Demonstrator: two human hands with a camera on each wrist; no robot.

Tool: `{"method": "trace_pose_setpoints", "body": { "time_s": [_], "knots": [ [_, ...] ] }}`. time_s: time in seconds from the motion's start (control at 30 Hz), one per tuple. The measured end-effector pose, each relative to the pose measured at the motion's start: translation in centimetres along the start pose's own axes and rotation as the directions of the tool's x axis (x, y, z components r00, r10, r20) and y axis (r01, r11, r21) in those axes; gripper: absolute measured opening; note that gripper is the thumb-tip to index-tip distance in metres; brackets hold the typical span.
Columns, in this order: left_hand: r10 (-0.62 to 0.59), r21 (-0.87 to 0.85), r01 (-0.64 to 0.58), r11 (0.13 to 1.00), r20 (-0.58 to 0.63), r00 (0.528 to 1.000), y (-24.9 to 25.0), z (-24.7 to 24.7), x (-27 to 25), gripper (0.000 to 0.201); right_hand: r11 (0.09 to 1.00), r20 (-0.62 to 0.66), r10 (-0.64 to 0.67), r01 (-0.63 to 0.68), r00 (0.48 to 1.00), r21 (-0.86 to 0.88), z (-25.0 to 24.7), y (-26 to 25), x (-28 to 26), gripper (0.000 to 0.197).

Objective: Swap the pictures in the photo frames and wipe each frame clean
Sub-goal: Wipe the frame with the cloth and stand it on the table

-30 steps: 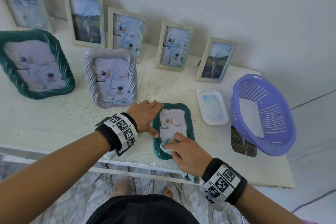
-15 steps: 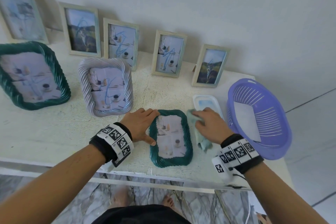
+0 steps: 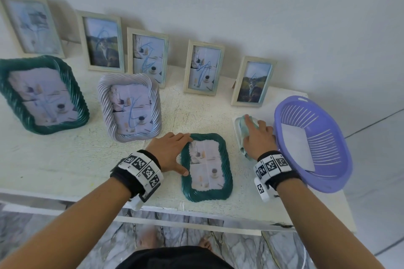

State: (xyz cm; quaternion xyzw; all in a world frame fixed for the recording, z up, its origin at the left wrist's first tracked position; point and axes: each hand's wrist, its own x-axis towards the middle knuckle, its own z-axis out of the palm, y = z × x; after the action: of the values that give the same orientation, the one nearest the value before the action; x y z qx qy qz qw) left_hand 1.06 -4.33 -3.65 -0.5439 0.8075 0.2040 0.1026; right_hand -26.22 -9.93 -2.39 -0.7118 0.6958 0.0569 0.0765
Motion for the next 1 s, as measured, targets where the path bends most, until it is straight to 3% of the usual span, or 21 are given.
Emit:
{"method": "trace_pose_setpoints", "body": {
  "time_s": [0.07, 0.13, 0.23, 0.3, 0.4, 0.5, 0.6, 0.63, 0.7, 0.83, 0.9, 1.0],
  "knots": [
    [-0.024, -0.047, 0.024, 0.999, -0.003, 1.0, 0.4, 0.0, -0.2, 0.101, 0.998, -0.11, -0.065, 0.067, 0.992, 0.009, 0.2, -0.7, -2.0, 0.067],
    [-0.049, -0.105, 0.047, 0.993, -0.009, 0.999, 0.9, 0.0, -0.3, 0.101, 0.983, -0.137, -0.139, 0.153, 0.981, 0.099, 0.7, -1.8, -4.4, 0.062],
    [-0.118, -0.154, 0.112, 0.982, -0.032, 0.992, 1.6, 0.2, -0.8, 0.1, 0.937, 0.009, -0.175, 0.164, 0.985, 0.308, 2.1, -3.4, -8.0, 0.059],
    [-0.184, -0.184, 0.169, 0.968, -0.065, 0.981, 2.0, 0.7, -1.4, 0.094, 0.933, 0.1, -0.152, 0.109, 0.983, 0.344, 3.1, -3.9, -9.1, 0.062],
    [-0.236, -0.271, 0.199, 0.942, -0.112, 0.965, 3.0, 1.5, -2.1, 0.079, 0.9, 0.101, -0.108, 0.054, 0.989, 0.434, 4.2, -4.3, -9.5, 0.064],
    [-0.233, -0.319, 0.175, 0.931, -0.153, 0.96, 4.1, 2.2, -2.9, 0.072, 0.754, 0.11, 0.017, -0.085, 0.994, 0.652, 4.1, -4.3, -9.3, 0.056],
    [-0.253, -0.399, 0.169, 0.901, -0.168, 0.953, 4.8, 2.2, -3.5, 0.074, 0.551, 0.184, 0.139, -0.23, 0.973, 0.802, 3.7, -4.2, -9.3, 0.011],
    [-0.257, -0.455, 0.159, 0.876, -0.162, 0.953, 5.0, 2.1, -3.7, 0.076, 0.472, 0.189, 0.148, -0.237, 0.971, 0.849, 3.4, -4.2, -9.5, 0.015],
    [-0.262, -0.608, 0.119, 0.785, -0.151, 0.953, 5.5, 1.8, -4.1, 0.083, 0.316, 0.215, 0.126, -0.245, 0.968, 0.917, 2.8, -4.3, -10.1, 0.018],
    [-0.303, -0.871, 0.05, 0.489, -0.116, 0.946, 6.6, 1.4, -4.3, 0.097, -0.017, 0.227, -0.082, -0.229, 0.971, 0.973, 0.7, -5.6, -12.0, 0.013],
    [-0.3, -0.941, 0.015, 0.338, -0.093, 0.95, 7.0, 1.4, -3.8, 0.114, -0.064, 0.16, -0.13, -0.17, 0.978, 0.983, 0.0, -6.4, -12.5, 0.017],
    [-0.283, -0.992, -0.04, 0.122, -0.073, 0.956, 7.6, 0.8, -3.5, 0.126, -0.011, 0.023, -0.154, -0.025, 0.988, 1.0, -0.5, -7.4, -12.7, 0.024]
  ]
}}
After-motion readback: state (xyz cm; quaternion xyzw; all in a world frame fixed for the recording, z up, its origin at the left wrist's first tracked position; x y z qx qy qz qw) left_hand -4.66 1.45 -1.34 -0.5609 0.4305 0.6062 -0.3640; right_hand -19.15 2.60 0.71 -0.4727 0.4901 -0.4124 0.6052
